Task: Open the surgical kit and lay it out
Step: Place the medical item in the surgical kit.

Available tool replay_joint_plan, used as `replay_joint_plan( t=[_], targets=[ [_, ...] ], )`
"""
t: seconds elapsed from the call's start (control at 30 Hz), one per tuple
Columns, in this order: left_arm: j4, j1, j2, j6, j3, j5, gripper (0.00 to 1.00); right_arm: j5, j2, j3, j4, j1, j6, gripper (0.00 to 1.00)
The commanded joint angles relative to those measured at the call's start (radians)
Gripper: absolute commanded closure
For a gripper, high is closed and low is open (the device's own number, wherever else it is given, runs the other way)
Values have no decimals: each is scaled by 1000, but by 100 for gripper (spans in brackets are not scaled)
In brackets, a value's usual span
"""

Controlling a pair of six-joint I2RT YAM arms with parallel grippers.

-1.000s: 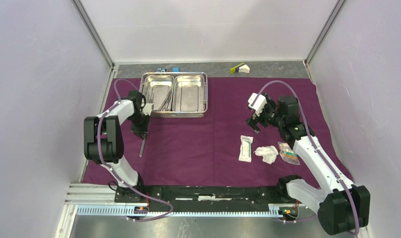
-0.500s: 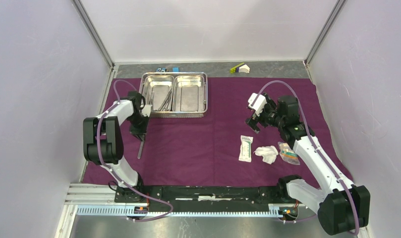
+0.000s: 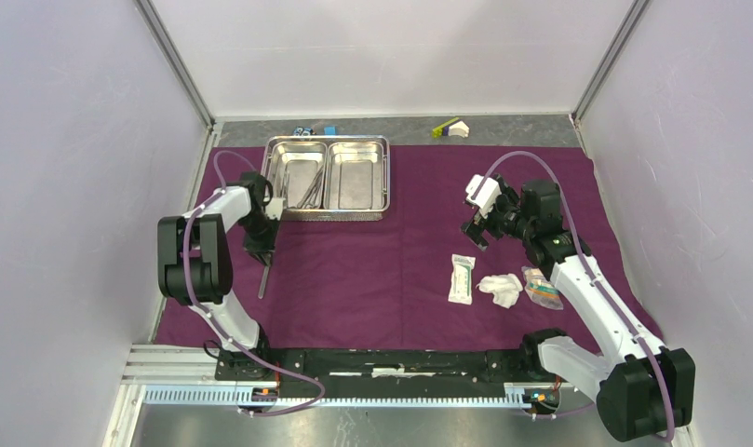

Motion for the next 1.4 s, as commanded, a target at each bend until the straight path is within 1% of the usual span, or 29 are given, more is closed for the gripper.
replay_joint_plan(
  t=[0.0,0.4,0.93,1.1,1.23,1.37],
  targets=[
    [-3,6,8,-41,34,17,93,-18,3,0,11,4,-12,3],
    [-11,11,37,-49,42,2,86,-16,-4,1,7,4,-12,3],
    [-13,28,67,-64,65,19,84,-18,-5,1,4,4,-15,3],
    [-13,32,55,-67,58,18,79,-19,-3,2,5,3,-16,3],
    [-14,36,46,-69,53,14,72,-19,-4,2,4,3,-15,3],
    [-14,40,42,-70,50,14,70,-20,-4,2,3,4,-16,3]
  ],
)
